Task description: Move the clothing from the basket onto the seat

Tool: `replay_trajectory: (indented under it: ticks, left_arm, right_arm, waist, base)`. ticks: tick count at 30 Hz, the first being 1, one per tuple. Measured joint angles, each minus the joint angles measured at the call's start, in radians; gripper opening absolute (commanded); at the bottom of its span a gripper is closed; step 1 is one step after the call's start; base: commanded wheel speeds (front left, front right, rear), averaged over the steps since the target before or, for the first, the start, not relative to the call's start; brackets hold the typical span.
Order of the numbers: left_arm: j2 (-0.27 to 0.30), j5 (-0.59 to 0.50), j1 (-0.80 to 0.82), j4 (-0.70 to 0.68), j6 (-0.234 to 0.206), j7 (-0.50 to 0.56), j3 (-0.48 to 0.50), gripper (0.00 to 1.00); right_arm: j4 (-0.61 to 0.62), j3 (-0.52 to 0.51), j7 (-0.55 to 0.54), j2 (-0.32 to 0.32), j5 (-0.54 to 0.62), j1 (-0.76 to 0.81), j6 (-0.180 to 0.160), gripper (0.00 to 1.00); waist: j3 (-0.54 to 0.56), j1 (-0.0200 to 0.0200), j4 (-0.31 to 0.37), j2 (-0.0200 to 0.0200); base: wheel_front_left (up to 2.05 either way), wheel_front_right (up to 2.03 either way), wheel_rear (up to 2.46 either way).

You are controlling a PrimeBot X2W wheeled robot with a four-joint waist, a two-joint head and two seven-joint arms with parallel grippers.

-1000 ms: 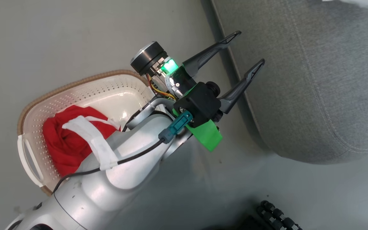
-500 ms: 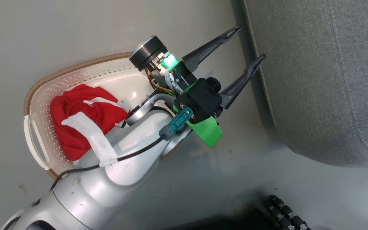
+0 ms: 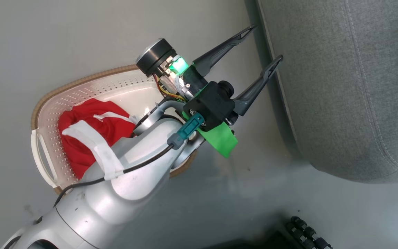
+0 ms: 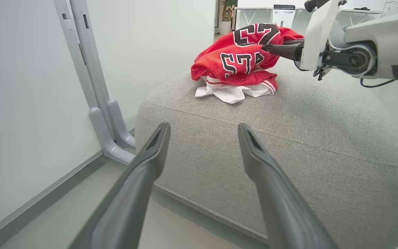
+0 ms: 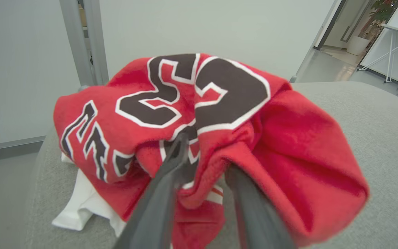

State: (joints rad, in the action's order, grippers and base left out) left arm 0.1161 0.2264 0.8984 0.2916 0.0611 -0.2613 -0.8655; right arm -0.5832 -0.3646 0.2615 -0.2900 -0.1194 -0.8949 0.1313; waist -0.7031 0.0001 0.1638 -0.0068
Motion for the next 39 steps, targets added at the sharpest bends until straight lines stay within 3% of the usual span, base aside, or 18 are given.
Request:
replay_trajectory:
  ticks: [12, 22, 39]
  left_arm:
    - [0.014, 0.019, -0.101, -0.027, -0.026, -0.001, 0.059, 1.0]
    - [0.026, 0.028, -0.221, -0.049, -0.049, -0.003, 0.145, 1.0]
    - [0.047, 0.044, -0.459, -0.108, -0.098, -0.003, 0.439, 1.0]
  right_arm:
    - [0.11, 0.012, 0.0, 0.061, -0.008, 0.23, 0.0, 1.0]
    - [0.248, 0.114, 0.0, 0.097, -0.028, 0.376, 0.0, 1.0]
    - [0.377, 0.315, 0.0, 0.154, -0.036, 0.478, 0.0, 1.0]
  waist:
    - [0.127, 0.0, 0.011, 0.0]
    - [0.258, -0.0001, 0.002, 0.0]
    - [0.416, -0.0001, -0.138, 0.0]
  base:
    - [0.0, 0.0, 0.0]
    - [0.0, 0.0, 0.0]
    - [0.0, 0.0, 0.0]
